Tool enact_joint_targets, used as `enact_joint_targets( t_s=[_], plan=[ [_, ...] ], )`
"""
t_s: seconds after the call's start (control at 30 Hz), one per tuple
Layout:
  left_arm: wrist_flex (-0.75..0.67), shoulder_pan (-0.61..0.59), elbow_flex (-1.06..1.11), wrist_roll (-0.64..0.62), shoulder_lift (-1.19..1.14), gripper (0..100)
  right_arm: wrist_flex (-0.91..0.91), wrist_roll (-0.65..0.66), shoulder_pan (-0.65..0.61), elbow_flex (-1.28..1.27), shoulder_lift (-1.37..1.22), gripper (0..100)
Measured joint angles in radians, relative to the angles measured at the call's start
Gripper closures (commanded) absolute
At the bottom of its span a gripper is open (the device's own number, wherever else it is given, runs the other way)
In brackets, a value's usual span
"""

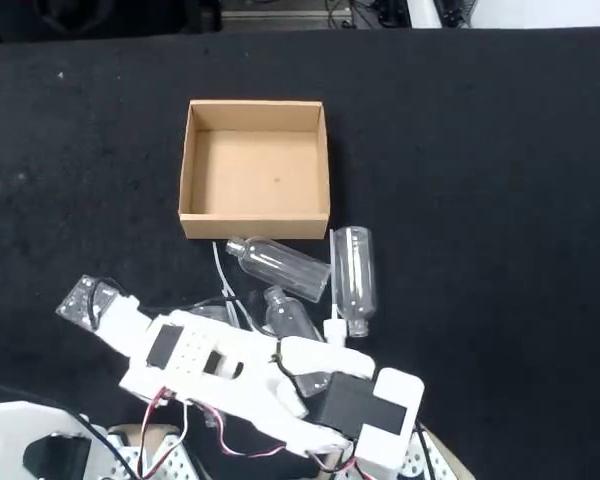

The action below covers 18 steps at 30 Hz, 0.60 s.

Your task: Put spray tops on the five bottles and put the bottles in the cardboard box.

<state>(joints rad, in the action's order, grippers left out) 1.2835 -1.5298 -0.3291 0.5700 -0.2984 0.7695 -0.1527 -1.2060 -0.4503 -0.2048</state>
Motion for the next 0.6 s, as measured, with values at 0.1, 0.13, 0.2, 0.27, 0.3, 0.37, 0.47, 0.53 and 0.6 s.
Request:
enact_joint_targets(
  t_s=[0.1,0.13,0.2,0.27,0.3,0.37,0.47,0.53,0.6],
  plan=[
    [0.051,0.000,-0.035,0.000,0.000,97,0.060,0.000,0.006,0.037,0.000,98.8],
    [0.061,0.000,-0.044,0.000,0.000,97,0.089,0.006,0.012,0.052,0.012,98.8],
    [0.089,0.000,-0.060,-0.002,0.000,97,0.157,0.054,0.037,0.084,0.072,98.8],
    [0.124,0.000,-0.080,-0.008,0.000,97,0.238,0.107,0.080,0.121,0.161,98.8],
    [0.149,0.000,-0.089,-0.018,0.000,97,0.278,0.121,0.104,0.137,0.207,98.8],
    [0.192,0.000,-0.101,-0.041,0.000,97,0.356,0.135,0.152,0.155,0.308,98.8],
    [0.224,0.005,-0.103,-0.080,0.000,97,0.443,0.143,0.222,0.163,0.463,98.8],
    [0.233,0.020,-0.101,-0.107,0.000,97,0.496,0.143,0.287,0.164,0.554,98.8],
    [0.236,0.043,-0.077,-0.127,0.002,97,0.546,0.144,0.370,0.163,0.635,98.7]
  ],
)
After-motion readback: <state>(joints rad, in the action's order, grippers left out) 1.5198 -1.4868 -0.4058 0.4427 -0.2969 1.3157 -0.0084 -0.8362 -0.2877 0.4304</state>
